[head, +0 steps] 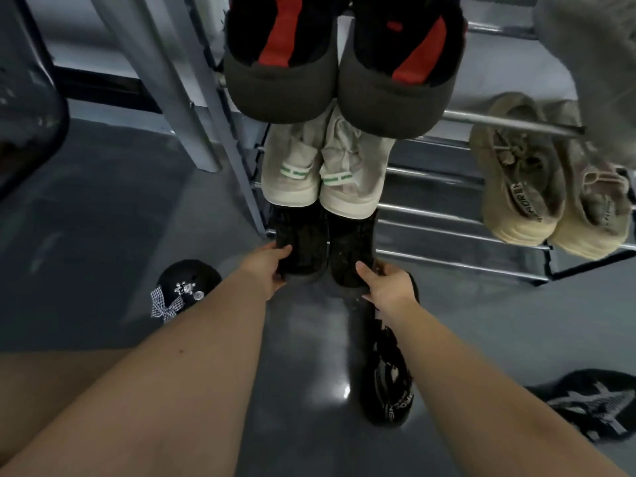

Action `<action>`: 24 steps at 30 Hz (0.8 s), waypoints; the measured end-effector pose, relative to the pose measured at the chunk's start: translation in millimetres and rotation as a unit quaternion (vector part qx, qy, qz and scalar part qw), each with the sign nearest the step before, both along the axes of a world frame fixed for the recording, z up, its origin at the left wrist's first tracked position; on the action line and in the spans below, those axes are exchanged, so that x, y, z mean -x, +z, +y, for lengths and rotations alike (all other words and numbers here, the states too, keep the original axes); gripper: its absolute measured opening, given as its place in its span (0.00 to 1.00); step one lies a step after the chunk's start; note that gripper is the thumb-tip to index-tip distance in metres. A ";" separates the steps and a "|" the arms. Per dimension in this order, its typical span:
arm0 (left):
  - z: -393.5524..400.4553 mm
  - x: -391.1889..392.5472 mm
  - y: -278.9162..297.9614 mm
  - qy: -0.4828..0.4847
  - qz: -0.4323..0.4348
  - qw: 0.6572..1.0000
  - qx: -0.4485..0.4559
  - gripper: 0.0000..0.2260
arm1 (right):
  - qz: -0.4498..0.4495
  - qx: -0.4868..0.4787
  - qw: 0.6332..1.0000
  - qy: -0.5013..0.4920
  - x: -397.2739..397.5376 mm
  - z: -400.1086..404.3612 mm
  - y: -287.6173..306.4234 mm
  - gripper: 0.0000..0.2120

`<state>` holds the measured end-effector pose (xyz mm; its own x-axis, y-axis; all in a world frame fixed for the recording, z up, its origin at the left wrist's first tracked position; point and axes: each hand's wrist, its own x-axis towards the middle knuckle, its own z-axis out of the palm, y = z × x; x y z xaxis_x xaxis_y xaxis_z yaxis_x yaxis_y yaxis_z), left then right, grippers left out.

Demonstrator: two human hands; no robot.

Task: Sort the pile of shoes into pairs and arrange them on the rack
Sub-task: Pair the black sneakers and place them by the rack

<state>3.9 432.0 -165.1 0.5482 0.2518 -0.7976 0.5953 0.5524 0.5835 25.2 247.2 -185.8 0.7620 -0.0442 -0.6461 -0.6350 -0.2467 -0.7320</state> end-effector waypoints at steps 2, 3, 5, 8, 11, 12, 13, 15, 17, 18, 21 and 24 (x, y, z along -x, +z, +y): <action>1.7 -1.3 -6.8 0.002 -0.003 1.000 -0.006 0.18 | -0.001 -0.005 1.000 0.006 -2.2 -0.7 -5.8 0.21; 1.1 1.9 -11.4 0.005 -0.005 1.000 -0.024 0.17 | 0.005 -0.010 1.000 0.012 -1.6 -1.8 -7.8 0.22; -1.4 12.0 -24.9 -0.019 -0.008 0.996 -0.088 0.17 | 0.020 -0.003 0.999 0.036 2.7 -4.7 -11.9 0.25; -6.5 32.1 -40.0 -0.147 -0.004 0.969 -0.197 0.28 | 0.021 0.012 0.996 0.086 15.5 -8.0 -16.1 0.46; -11.5 45.2 -53.5 -0.215 0.004 0.942 -0.257 0.46 | -0.003 0.043 0.990 0.133 21.8 -7.5 -17.3 0.49; -14.1 45.6 -53.0 -0.214 -0.003 0.938 -0.272 0.46 | -0.009 0.052 0.989 0.138 21.0 -6.5 -17.3 0.46; -16.1 45.0 -51.7 -0.205 -0.004 0.936 -0.284 0.45 | -0.018 0.059 0.988 0.141 19.9 -5.3 -17.0 0.44; -17.9 41.5 -50.2 -0.179 0.004 0.933 -0.312 0.40 | -0.040 0.070 0.988 0.132 17.7 -1.5 -17.4 0.42; -16.3 37.2 -48.0 -0.151 0.008 0.931 -0.334 0.35 | -0.061 0.071 0.989 0.114 14.6 6.1 -16.7 0.41; -15.0 33.9 -47.1 -0.140 0.007 0.931 -0.336 0.34 | -0.069 0.073 0.989 0.111 11.0 10.5 -16.5 0.41; -8.4 16.8 -44.4 -0.118 -0.008 0.931 -0.344 0.31 | -0.106 0.116 0.978 0.135 -5.7 21.5 -14.8 0.39; -1.9 -0.6 -44.4 -0.136 0.008 0.920 -0.368 0.33 | -0.112 0.193 0.957 0.183 -20.6 25.6 -18.2 0.37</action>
<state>4.5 430.1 -209.5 0.6597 0.5824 -0.4751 0.6651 -0.1581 0.7298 45.8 272.7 -204.0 0.8899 0.0499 -0.4534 -0.2911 -0.7031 -0.6487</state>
